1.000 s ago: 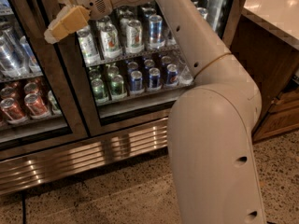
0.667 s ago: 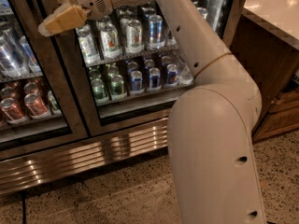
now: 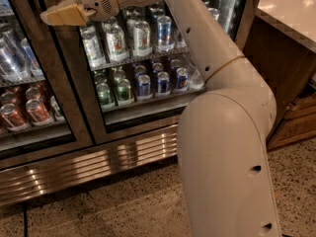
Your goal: Open right fridge door
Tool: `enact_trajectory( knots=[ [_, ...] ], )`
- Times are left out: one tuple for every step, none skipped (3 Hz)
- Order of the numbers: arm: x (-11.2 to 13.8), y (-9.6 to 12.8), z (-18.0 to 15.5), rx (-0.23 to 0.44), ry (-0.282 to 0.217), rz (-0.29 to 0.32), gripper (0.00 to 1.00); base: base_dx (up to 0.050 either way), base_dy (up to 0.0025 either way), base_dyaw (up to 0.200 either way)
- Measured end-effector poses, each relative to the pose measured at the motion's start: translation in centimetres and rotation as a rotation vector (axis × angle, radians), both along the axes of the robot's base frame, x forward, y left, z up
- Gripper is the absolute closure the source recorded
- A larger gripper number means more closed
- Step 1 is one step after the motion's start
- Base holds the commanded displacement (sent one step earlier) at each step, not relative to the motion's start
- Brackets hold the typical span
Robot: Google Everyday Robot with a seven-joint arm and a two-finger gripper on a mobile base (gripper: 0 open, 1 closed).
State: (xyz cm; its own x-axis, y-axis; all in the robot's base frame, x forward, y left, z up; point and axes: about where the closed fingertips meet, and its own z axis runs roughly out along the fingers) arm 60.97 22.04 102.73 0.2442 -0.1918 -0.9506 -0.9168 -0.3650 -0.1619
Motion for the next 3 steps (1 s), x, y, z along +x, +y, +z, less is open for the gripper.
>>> enact_trajectory(
  knots=[
    [0.00, 0.02, 0.00, 0.000, 0.000, 0.000, 1.00, 0.000, 0.00000, 0.000],
    [0.00, 0.02, 0.00, 0.000, 0.000, 0.000, 1.00, 0.050, 0.00000, 0.000],
    [0.00, 0.02, 0.00, 0.000, 0.000, 0.000, 1.00, -0.050, -0.00001, 0.000]
  ],
)
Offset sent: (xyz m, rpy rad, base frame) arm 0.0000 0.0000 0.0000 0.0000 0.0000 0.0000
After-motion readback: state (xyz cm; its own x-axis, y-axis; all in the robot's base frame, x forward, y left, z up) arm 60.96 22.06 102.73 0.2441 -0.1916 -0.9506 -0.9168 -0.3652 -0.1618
